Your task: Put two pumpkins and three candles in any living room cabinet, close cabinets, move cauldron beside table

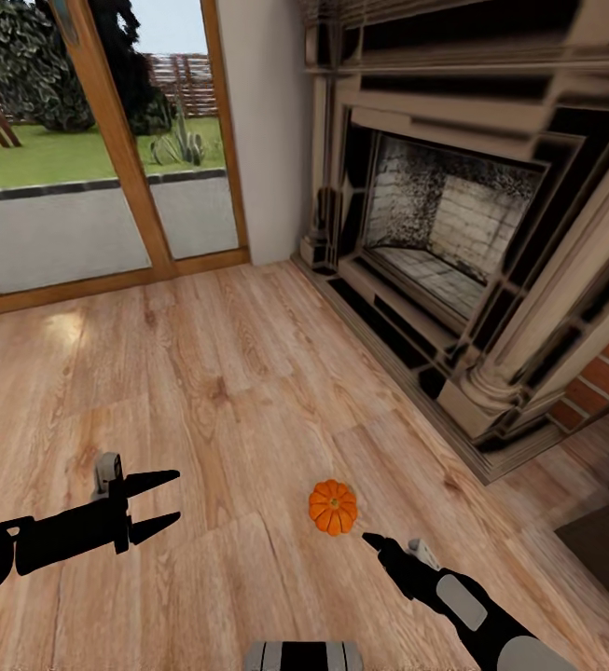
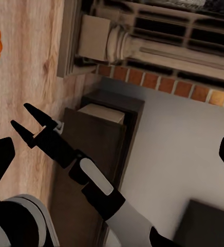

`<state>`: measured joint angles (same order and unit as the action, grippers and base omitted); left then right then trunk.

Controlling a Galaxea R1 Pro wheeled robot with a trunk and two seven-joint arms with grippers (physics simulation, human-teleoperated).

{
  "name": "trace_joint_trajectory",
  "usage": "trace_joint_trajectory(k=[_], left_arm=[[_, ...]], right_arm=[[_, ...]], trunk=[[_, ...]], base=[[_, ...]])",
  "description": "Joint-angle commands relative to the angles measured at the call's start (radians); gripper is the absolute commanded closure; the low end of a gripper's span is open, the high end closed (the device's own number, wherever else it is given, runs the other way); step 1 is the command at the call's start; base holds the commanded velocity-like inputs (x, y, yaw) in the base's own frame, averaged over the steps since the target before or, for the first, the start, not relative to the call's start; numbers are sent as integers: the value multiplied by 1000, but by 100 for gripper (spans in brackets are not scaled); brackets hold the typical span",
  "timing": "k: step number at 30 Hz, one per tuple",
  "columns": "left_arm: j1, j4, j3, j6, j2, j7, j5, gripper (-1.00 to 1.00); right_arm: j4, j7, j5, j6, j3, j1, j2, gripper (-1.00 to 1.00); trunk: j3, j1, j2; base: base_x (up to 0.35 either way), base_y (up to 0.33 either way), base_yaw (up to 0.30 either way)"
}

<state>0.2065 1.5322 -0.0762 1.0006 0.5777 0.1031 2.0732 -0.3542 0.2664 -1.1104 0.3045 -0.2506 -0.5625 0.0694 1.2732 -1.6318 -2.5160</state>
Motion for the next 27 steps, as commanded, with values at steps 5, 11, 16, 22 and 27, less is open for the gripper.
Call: trace_joint_trajectory(k=[5,11,16,22,27], left_arm=[[1,0,-1,1,-1,8,-16,-100],[1,0,-1,1,-1,6,-24,-100],[1,0,-1,1,-2,6,-25,-100],[1,0,-1,1,-2,6,-25,-100],[1,2,-1,1,-2,6,-26,-100]], right_arm=[[0,3,-5,-8,-3,0,1,-100],[0,9,-3,-18,27,0,1,-100],[1,42,-3,-77,48,0,1,-100],[1,55,-3,-96,51,0,1,-100],[1,55,-2,-96,50,0,1,-100]], trunk=[[20,-2,-2],[40,-4,-3],[40,-4,-3],[40,-4,-3],[55,-6,-4]], base=[[0,0,0],[0,0,0],[0,0,0],[0,0,0],[0,0,0]])
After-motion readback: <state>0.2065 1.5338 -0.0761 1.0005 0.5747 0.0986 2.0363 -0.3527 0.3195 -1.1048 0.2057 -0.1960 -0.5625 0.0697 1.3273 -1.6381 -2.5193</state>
